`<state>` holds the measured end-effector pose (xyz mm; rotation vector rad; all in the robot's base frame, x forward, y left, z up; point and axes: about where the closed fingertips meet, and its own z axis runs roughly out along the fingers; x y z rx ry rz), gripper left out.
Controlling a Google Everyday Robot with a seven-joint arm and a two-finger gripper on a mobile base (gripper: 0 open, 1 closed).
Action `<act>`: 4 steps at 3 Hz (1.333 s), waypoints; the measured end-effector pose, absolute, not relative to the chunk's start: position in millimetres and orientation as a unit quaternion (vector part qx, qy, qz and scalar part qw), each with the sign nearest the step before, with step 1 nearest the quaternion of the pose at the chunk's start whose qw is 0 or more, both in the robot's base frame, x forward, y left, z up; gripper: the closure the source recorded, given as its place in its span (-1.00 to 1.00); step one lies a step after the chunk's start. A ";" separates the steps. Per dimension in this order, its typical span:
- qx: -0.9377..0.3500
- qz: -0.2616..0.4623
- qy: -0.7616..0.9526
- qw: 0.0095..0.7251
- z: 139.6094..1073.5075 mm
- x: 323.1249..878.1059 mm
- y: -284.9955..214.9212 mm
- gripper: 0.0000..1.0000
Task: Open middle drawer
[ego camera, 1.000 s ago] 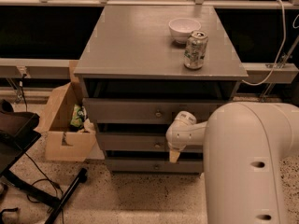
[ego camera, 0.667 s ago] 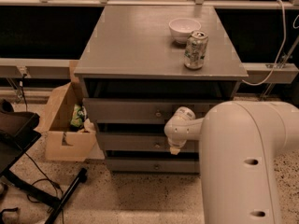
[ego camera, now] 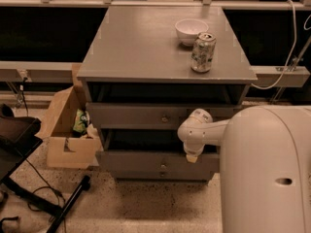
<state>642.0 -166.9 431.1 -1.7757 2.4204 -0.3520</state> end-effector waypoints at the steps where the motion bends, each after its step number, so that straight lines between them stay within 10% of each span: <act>1: -0.586 -0.116 0.799 0.059 436.4 641.8 -167.0 1.00; 4: -0.587 -0.115 0.800 0.057 434.1 639.7 -167.7 -0.30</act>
Offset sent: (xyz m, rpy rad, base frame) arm -0.0002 -0.0001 0.0051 0.0000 0.0002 -0.0003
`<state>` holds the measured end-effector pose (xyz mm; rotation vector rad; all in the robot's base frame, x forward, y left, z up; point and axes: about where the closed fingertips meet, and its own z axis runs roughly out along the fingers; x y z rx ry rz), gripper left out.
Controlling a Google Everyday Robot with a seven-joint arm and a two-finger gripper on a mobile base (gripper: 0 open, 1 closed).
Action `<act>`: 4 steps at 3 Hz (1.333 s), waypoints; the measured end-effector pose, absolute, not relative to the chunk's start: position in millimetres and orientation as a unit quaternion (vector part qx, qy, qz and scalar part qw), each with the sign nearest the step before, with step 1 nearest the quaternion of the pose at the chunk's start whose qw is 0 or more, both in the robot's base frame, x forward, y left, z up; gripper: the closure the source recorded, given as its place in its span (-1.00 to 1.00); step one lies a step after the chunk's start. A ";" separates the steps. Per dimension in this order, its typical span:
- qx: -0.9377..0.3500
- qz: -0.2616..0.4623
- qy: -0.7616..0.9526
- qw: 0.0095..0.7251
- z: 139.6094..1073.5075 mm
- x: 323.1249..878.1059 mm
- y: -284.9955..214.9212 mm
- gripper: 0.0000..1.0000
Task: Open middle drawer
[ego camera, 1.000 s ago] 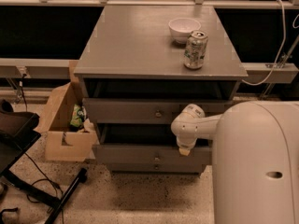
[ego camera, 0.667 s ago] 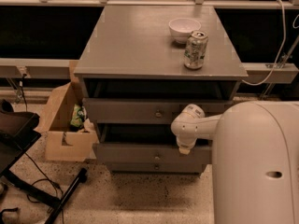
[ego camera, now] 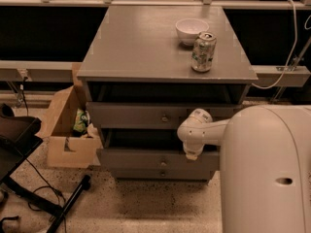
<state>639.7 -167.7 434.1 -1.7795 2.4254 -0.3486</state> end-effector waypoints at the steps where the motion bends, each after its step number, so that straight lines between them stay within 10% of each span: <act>1: -0.587 -0.114 0.800 0.055 432.7 638.8 -168.0 -0.77; 3: -0.587 -0.109 0.801 0.053 427.2 638.5 -169.4 -1.00; 4: -0.574 -0.081 0.815 0.015 397.7 630.7 -187.5 -0.68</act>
Offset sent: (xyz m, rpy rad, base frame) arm -0.0007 -0.0002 -0.0011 -0.0004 0.0019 0.0000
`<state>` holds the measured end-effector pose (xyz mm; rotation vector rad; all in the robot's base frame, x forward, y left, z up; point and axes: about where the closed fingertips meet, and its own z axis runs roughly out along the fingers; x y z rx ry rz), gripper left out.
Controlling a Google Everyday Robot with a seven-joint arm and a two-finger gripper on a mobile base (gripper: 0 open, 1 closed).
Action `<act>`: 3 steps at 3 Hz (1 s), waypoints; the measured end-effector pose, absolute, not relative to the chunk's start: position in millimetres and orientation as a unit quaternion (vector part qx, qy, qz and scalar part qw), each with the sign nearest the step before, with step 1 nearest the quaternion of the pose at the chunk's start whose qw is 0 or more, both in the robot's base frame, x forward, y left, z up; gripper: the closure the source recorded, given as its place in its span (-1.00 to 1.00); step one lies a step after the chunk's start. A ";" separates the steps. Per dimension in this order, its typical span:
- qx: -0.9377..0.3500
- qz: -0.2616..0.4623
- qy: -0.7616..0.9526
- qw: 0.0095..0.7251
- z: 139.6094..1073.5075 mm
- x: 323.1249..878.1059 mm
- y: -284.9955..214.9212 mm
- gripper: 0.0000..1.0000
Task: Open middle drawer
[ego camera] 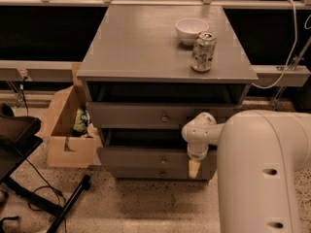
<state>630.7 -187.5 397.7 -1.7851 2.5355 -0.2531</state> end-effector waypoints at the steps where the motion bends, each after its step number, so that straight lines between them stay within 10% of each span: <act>1: -0.541 -0.040 0.840 -0.031 379.6 602.9 -201.6 -0.21; 3: -0.539 -0.039 0.841 -0.033 386.7 601.1 -202.2 0.87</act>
Offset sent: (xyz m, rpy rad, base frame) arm -0.1457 -0.0435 0.0801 -0.0620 0.1920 -0.2748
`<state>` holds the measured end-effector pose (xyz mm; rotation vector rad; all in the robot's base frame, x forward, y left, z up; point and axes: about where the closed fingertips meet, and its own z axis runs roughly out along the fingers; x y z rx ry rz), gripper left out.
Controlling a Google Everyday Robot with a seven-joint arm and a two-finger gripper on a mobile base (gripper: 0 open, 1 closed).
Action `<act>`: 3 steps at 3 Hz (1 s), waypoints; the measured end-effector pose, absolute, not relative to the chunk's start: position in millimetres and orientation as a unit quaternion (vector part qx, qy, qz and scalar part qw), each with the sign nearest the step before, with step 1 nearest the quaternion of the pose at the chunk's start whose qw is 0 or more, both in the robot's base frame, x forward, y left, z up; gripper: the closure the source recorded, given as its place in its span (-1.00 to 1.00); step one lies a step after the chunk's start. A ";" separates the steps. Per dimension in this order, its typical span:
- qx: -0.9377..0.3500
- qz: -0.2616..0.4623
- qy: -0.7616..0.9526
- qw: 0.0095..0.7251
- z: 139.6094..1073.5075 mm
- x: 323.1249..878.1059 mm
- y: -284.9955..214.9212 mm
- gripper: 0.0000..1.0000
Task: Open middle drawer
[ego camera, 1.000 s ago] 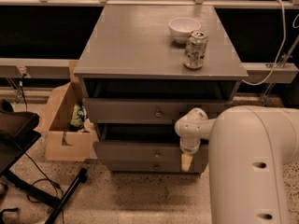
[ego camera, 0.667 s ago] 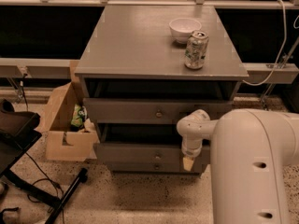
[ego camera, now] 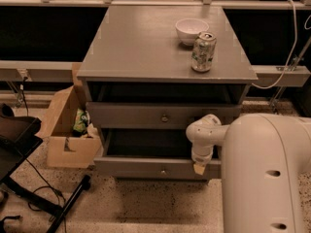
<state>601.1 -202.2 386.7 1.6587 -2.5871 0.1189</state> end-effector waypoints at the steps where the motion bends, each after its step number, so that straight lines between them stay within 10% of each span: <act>1: 0.539 0.038 -0.841 0.035 384.6 599.4 -202.7 0.82; 3: 0.539 0.036 -0.841 0.038 381.2 596.5 -203.4 -0.10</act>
Offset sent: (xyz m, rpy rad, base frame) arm -0.0017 -0.0005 -0.0021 -0.0005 0.0040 -0.0001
